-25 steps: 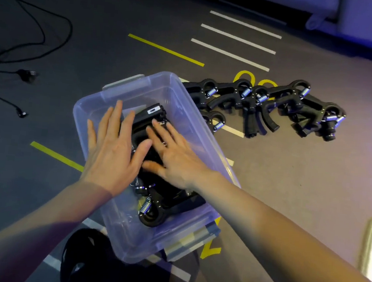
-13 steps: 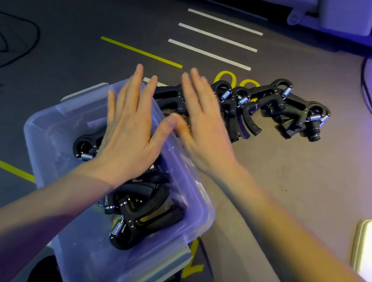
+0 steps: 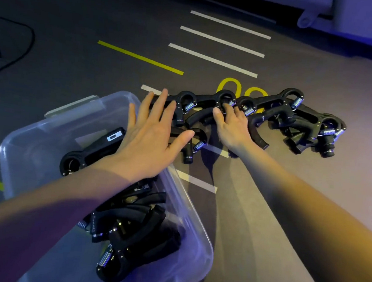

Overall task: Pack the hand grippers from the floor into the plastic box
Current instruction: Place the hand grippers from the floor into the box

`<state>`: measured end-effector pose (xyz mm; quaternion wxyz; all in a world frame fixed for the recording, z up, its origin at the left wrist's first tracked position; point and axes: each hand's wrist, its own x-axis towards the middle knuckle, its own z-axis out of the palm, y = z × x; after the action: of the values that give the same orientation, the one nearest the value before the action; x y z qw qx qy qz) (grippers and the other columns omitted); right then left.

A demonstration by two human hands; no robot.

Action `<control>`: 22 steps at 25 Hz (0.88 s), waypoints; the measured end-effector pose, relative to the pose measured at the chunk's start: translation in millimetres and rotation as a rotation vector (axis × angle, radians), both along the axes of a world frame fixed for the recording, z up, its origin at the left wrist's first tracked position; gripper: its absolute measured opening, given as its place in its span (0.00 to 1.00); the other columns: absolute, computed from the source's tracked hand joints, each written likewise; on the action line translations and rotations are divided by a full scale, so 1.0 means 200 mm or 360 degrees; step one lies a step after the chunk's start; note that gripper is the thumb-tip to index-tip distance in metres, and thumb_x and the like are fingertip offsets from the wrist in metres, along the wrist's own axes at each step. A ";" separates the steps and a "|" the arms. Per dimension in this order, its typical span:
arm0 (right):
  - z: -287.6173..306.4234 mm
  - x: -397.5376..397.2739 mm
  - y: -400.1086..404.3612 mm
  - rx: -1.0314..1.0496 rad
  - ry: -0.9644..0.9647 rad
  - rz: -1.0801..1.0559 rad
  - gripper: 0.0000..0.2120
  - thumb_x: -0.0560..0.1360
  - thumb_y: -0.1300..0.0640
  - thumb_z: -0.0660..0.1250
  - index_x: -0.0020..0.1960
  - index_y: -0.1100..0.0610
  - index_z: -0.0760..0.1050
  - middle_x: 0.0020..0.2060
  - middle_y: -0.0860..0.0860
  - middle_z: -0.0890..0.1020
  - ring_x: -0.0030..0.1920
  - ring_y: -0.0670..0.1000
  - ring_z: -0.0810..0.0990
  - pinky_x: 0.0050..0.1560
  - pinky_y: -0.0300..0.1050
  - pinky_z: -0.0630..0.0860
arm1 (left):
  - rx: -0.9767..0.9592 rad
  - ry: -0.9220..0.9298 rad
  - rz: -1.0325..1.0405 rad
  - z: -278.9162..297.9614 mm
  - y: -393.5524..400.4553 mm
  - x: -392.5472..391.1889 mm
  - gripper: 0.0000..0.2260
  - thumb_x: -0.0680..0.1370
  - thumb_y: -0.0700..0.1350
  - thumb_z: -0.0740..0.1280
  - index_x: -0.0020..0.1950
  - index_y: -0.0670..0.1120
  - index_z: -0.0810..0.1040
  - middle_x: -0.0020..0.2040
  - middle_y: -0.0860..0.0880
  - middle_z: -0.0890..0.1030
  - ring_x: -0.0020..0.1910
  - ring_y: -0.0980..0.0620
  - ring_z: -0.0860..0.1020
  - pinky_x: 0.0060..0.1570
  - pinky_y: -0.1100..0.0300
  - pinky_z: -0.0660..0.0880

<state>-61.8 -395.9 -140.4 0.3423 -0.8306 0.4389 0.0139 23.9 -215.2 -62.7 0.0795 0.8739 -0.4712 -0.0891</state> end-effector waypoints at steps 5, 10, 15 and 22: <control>-0.02 0.09 -0.03 0.0027 0.0221 -0.0032 0.29 0.80 0.38 0.46 0.77 0.50 0.52 0.77 0.56 0.47 0.76 0.57 0.42 0.74 0.54 0.41 | -0.0023 -0.0009 -0.0013 -0.01 0.00 0.00 0.36 0.75 0.68 0.41 0.75 0.47 0.55 0.77 0.48 0.48 0.75 0.45 0.43 0.70 0.43 0.40; -0.01 0.16 0.01 0.0064 0.0218 -0.0188 0.31 0.80 0.40 0.49 0.77 0.54 0.52 0.77 0.57 0.46 0.76 0.56 0.40 0.73 0.54 0.39 | -0.0024 0.0012 -0.0021 -0.01 0.01 0.00 0.37 0.72 0.66 0.38 0.75 0.47 0.55 0.77 0.49 0.48 0.75 0.46 0.43 0.70 0.43 0.40; 0.00 0.11 0.08 0.0132 -0.0229 -0.0364 0.28 0.80 0.51 0.57 0.76 0.56 0.54 0.76 0.55 0.45 0.75 0.54 0.55 0.73 0.47 0.47 | -0.0005 0.0017 -0.0017 -0.01 0.01 0.00 0.36 0.73 0.66 0.39 0.75 0.47 0.55 0.77 0.49 0.48 0.74 0.46 0.42 0.70 0.44 0.40; 0.06 -0.02 0.15 -0.0090 -0.0783 -0.0293 0.23 0.77 0.67 0.59 0.72 0.59 0.65 0.72 0.55 0.56 0.70 0.50 0.62 0.52 0.14 0.55 | 0.0023 0.0056 0.0004 0.01 0.01 -0.01 0.30 0.77 0.62 0.47 0.75 0.47 0.54 0.77 0.49 0.47 0.75 0.46 0.41 0.70 0.44 0.38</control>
<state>-65.3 -365.5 -128.8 0.4151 -0.7749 0.4165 -0.2319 21.4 -213.3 -61.0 0.0815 0.8734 -0.4679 -0.1077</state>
